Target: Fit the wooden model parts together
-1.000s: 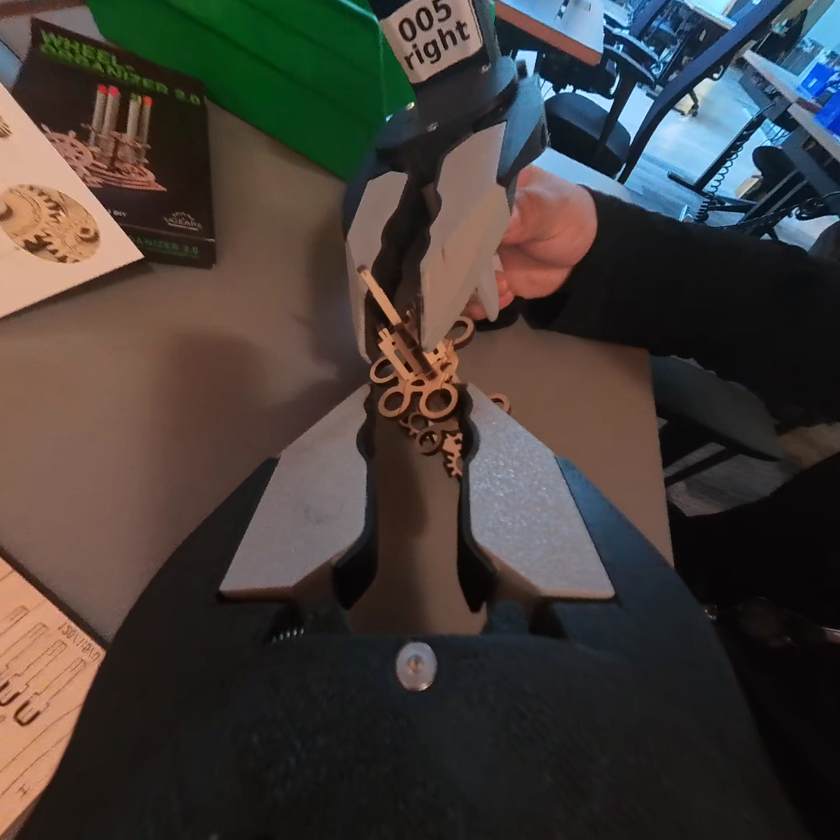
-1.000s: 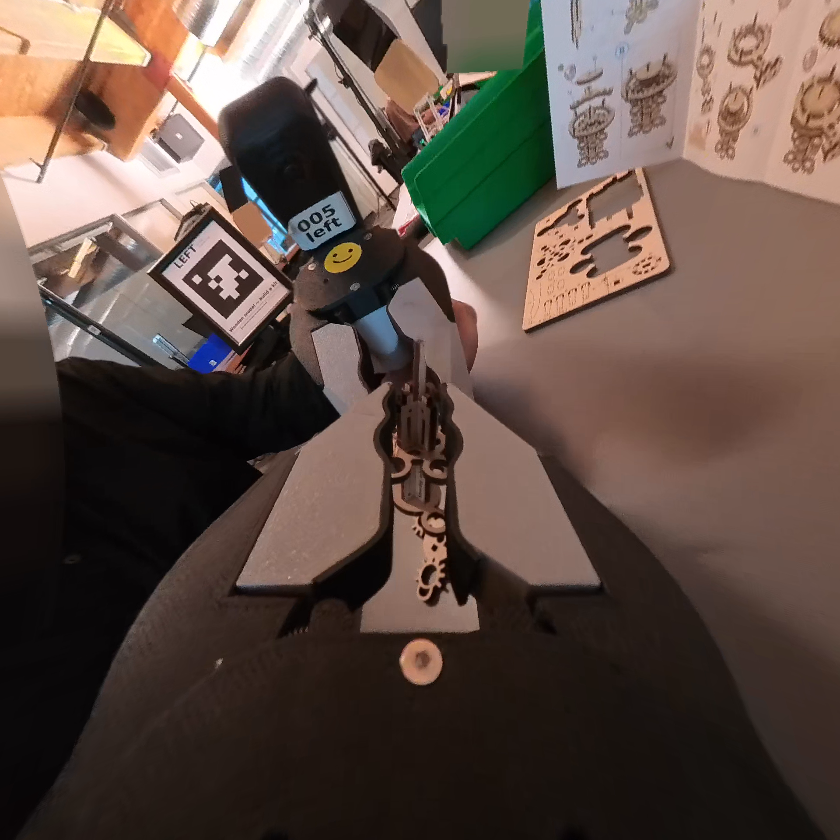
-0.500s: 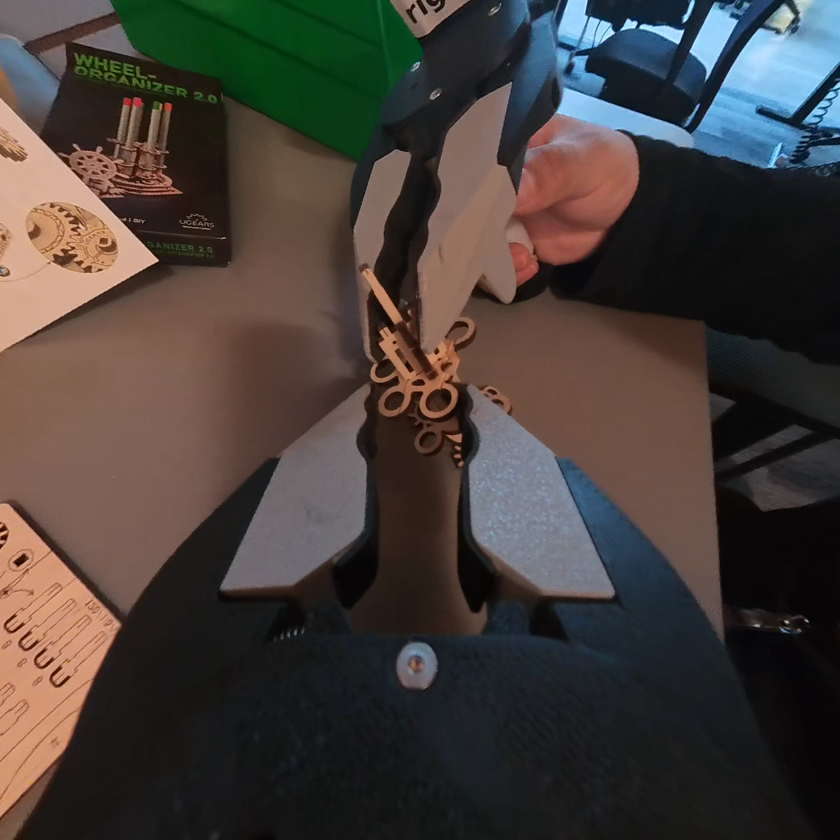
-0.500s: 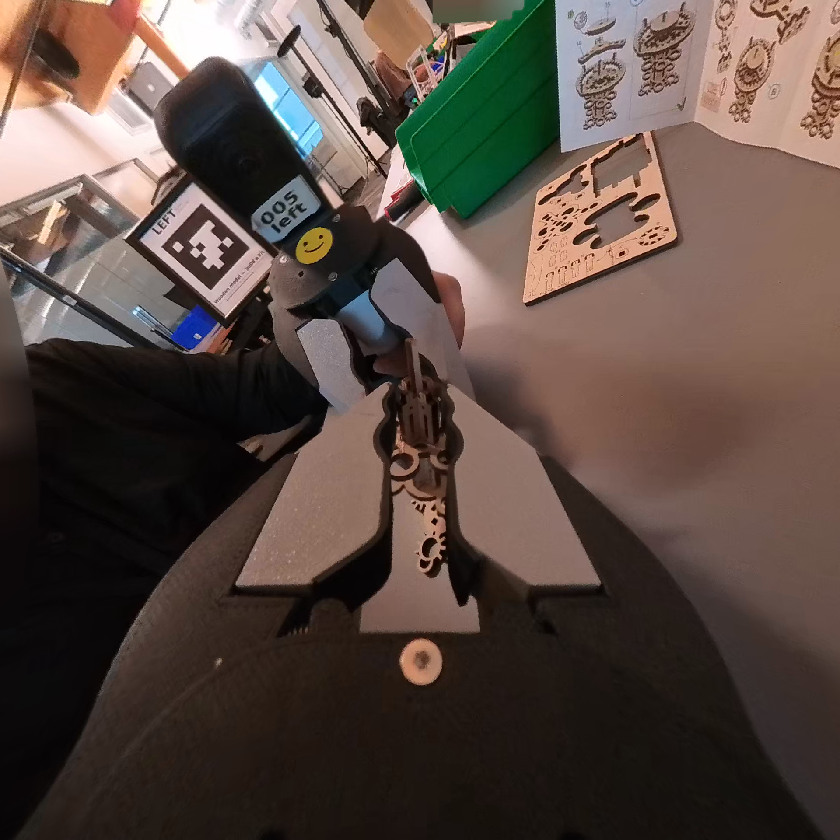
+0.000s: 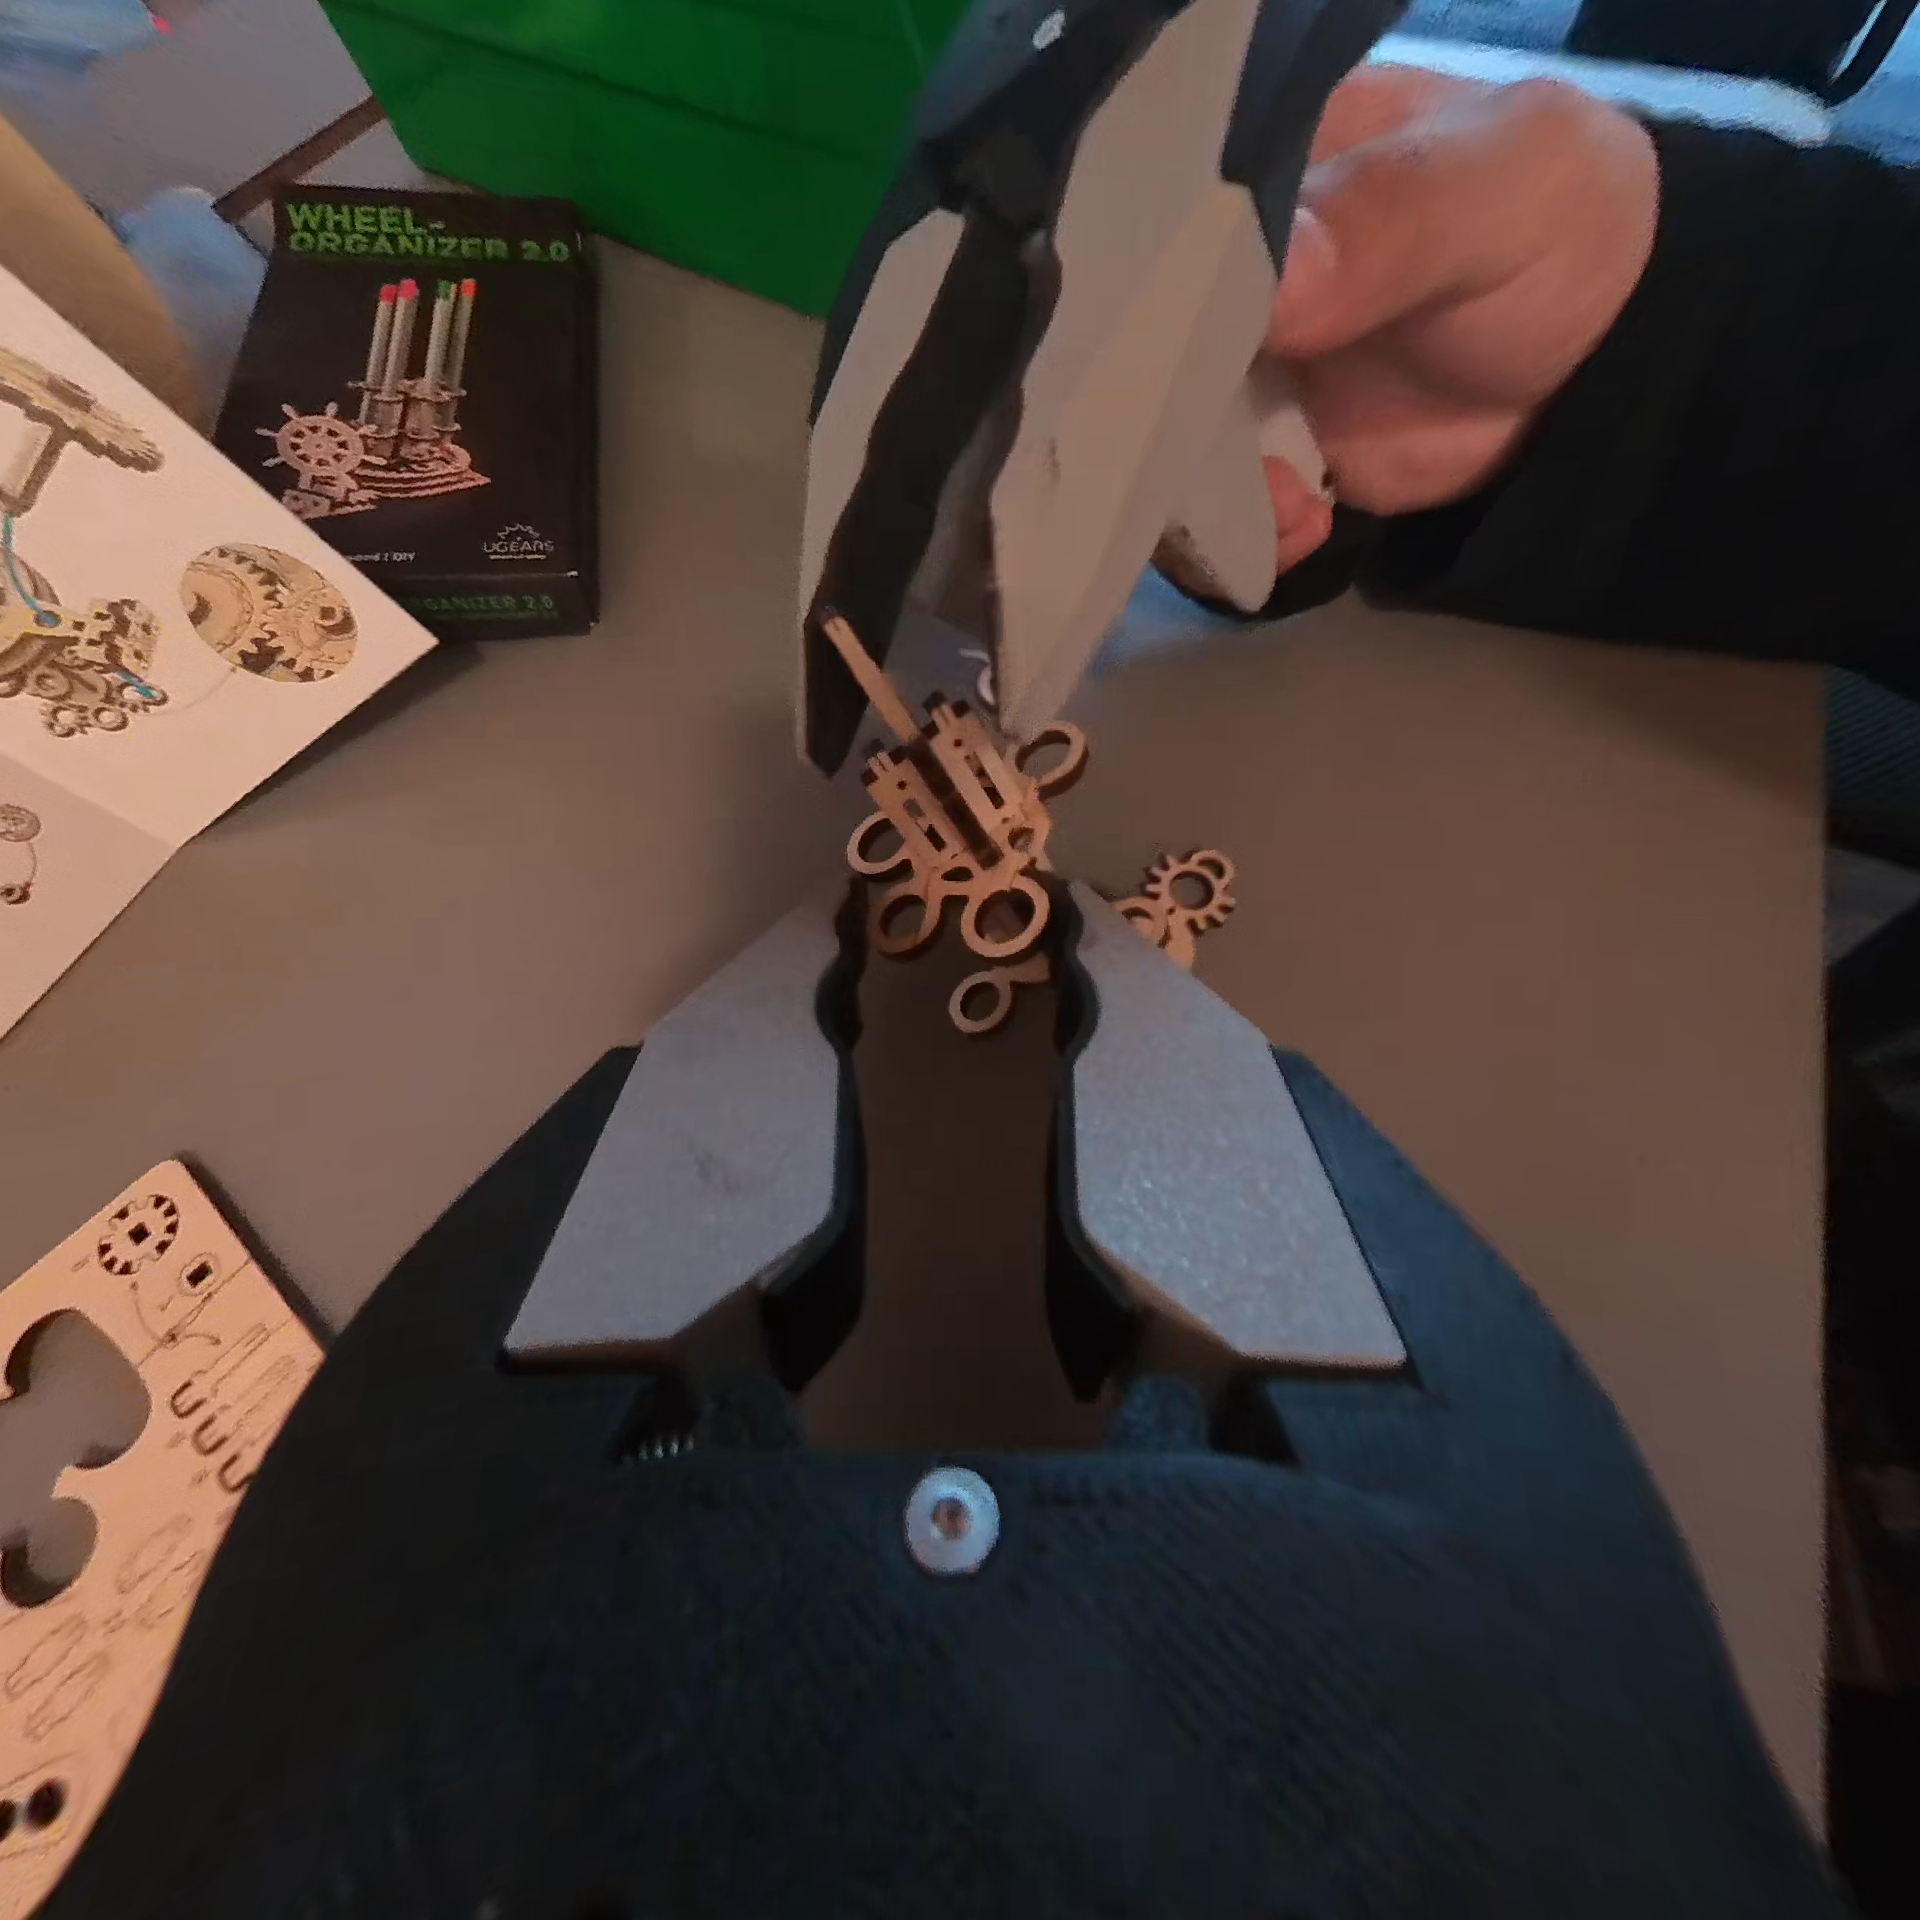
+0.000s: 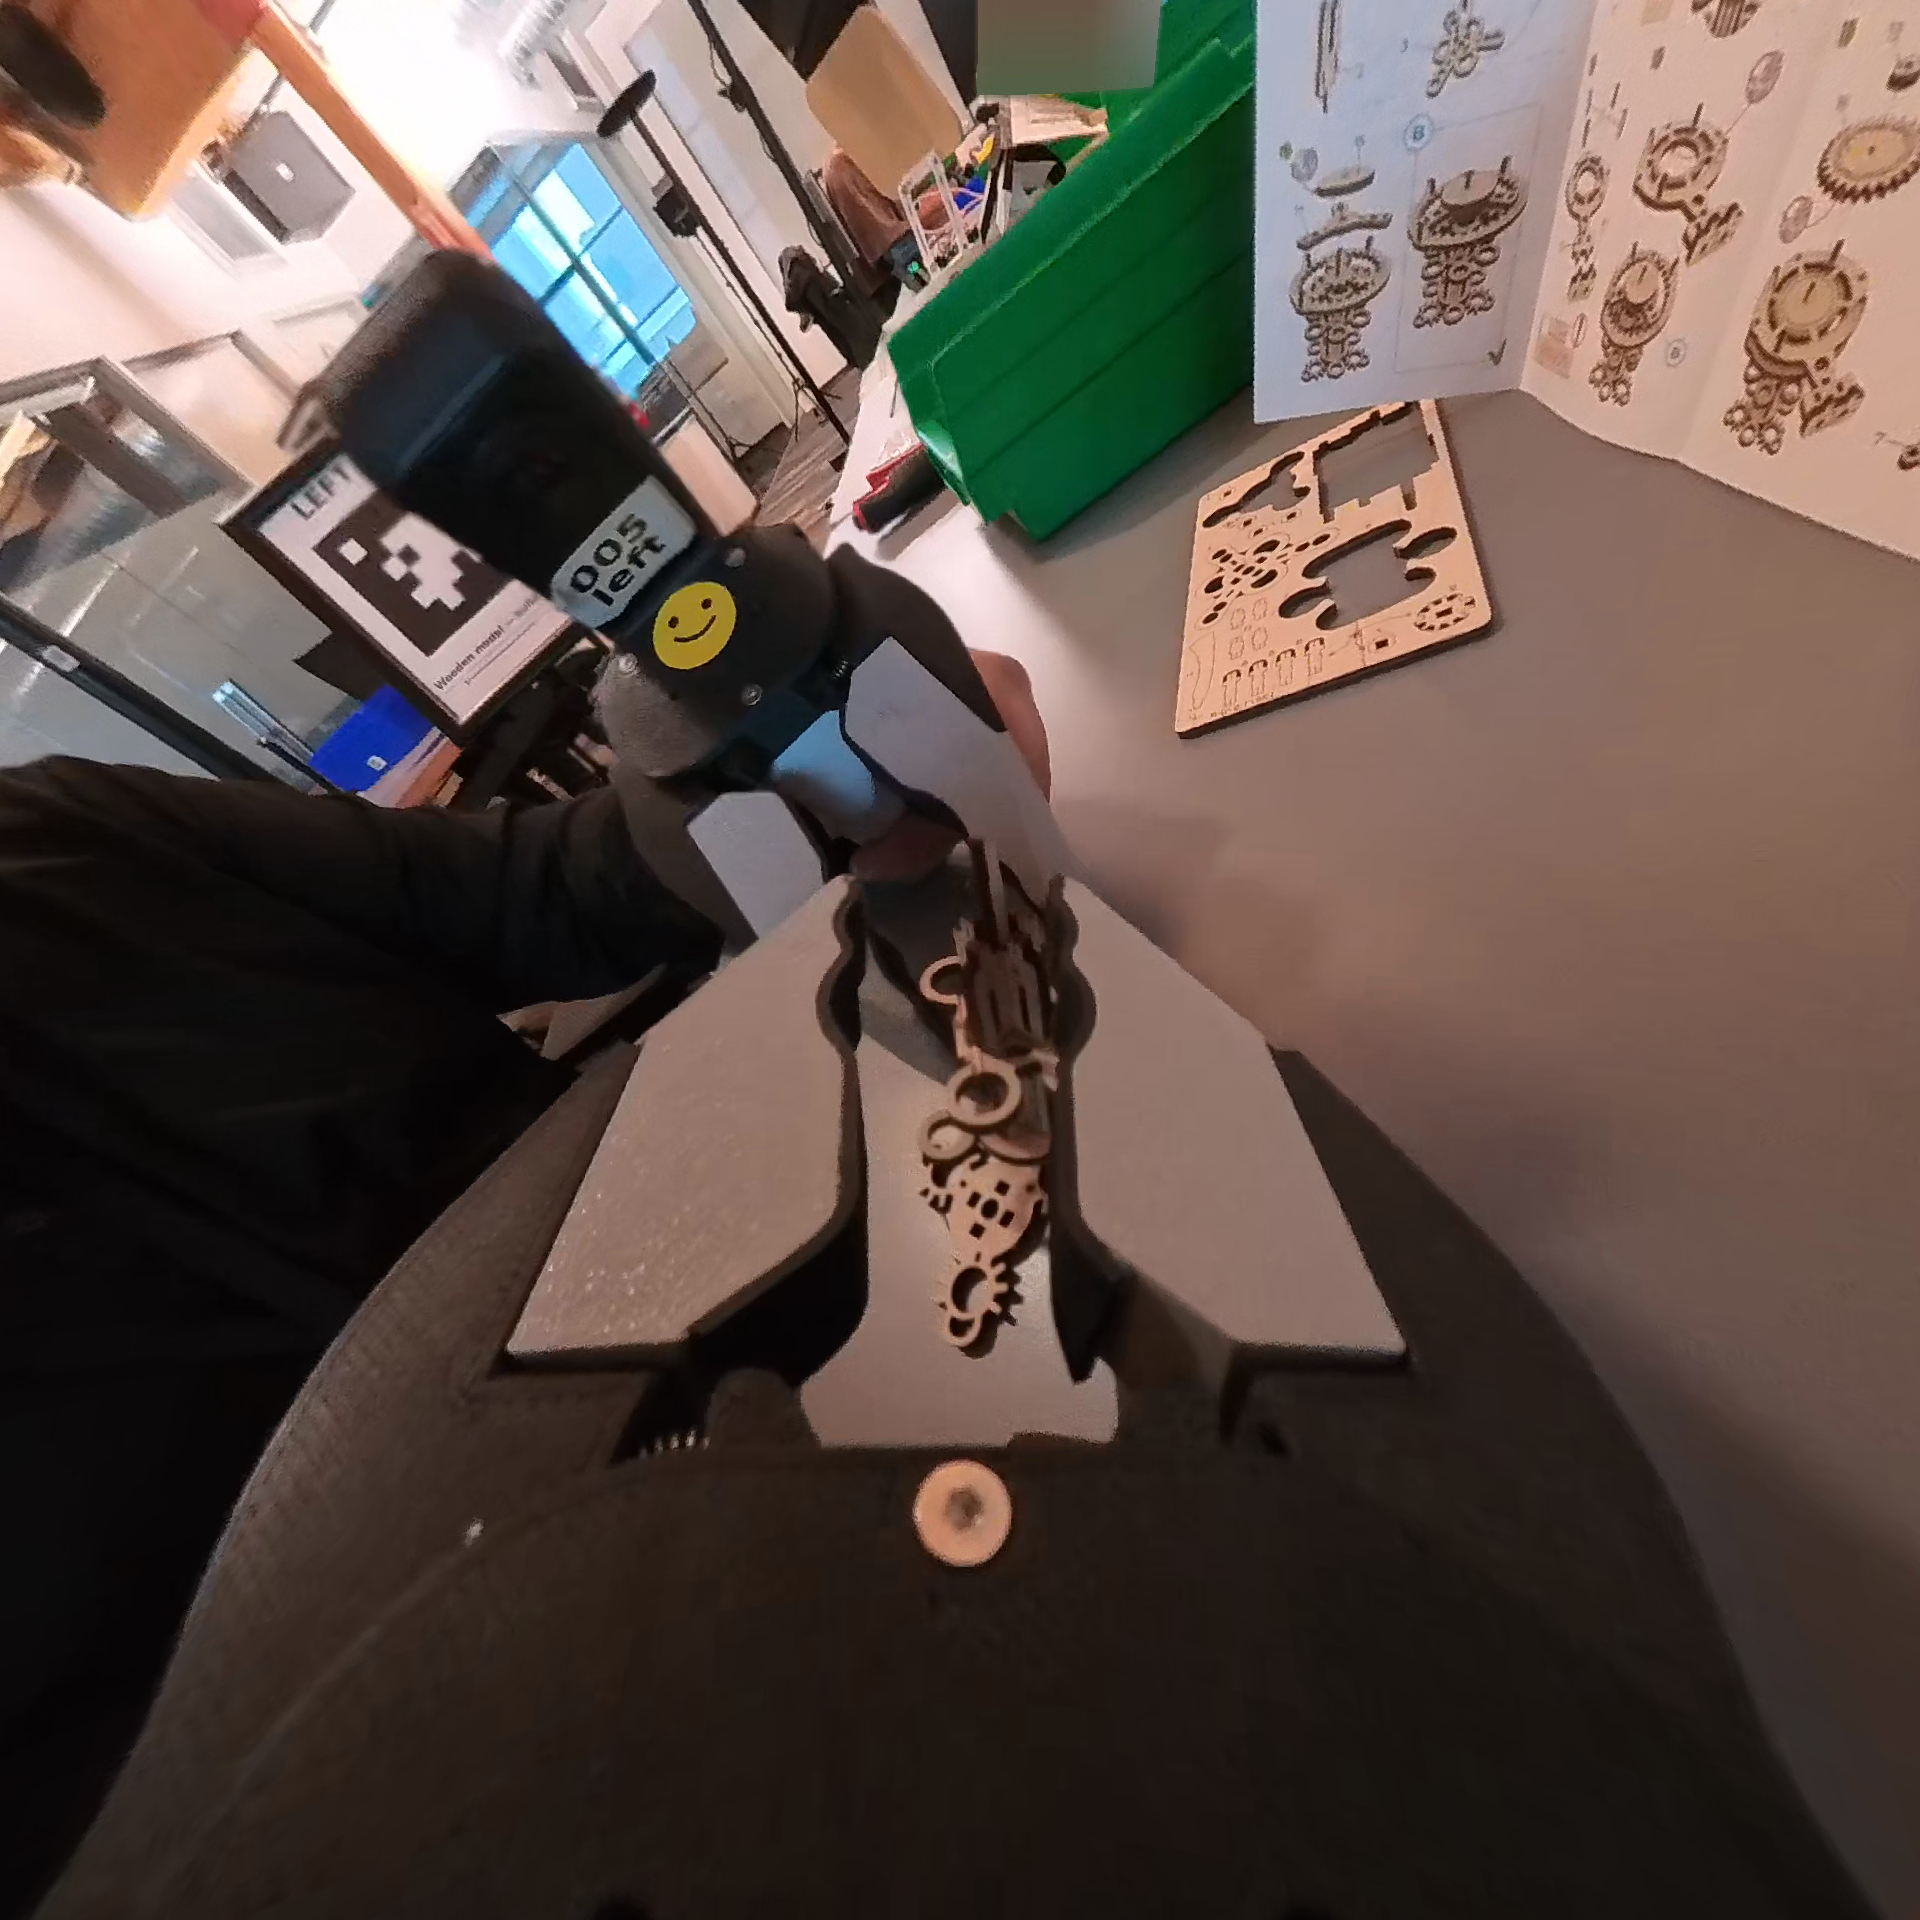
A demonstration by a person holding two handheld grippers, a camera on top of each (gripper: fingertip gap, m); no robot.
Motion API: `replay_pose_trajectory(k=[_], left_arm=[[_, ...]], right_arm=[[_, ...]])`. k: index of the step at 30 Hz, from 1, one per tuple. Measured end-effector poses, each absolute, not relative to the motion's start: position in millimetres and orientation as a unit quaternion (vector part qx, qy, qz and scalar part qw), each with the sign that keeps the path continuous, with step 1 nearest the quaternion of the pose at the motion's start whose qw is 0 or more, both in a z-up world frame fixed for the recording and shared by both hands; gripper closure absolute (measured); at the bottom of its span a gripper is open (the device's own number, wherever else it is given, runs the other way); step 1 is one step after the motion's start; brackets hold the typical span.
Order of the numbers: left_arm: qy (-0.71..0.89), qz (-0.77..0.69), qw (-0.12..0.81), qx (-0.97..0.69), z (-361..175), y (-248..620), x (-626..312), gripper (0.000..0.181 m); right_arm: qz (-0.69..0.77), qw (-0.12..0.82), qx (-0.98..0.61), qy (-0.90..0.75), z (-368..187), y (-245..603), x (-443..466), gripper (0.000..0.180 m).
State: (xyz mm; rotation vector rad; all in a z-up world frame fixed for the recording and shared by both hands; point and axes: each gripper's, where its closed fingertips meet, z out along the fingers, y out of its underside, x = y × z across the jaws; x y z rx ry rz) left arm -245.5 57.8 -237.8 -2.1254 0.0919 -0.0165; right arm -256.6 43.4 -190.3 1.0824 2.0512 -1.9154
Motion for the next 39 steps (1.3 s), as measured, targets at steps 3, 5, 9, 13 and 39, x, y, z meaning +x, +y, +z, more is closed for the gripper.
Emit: replay_pose_trajectory(k=[3,5,9,13,39], left_arm=[[0.017,-0.06,0.51,-0.858,-228,58,-242,0.149],[0.01,-0.093,0.516,-0.851,-225,57,-237,0.149],[0.012,-0.117,0.513,-0.85,-226,57,-231,0.148],[0.012,-0.105,0.507,-0.855,-229,58,-231,0.148],[-0.027,-0.164,0.602,-0.781,-186,50,-246,0.141]], right_arm=[[-0.632,0.059,0.345,0.692,-189,41,-252,0.148],[-0.622,0.051,0.335,0.706,-191,36,-249,0.148],[-0.587,0.019,0.334,0.738,-203,33,-249,0.16],[-0.574,0.015,0.342,0.744,-207,35,-250,0.164],[-0.693,0.222,0.418,0.544,-178,62,-254,0.166]])
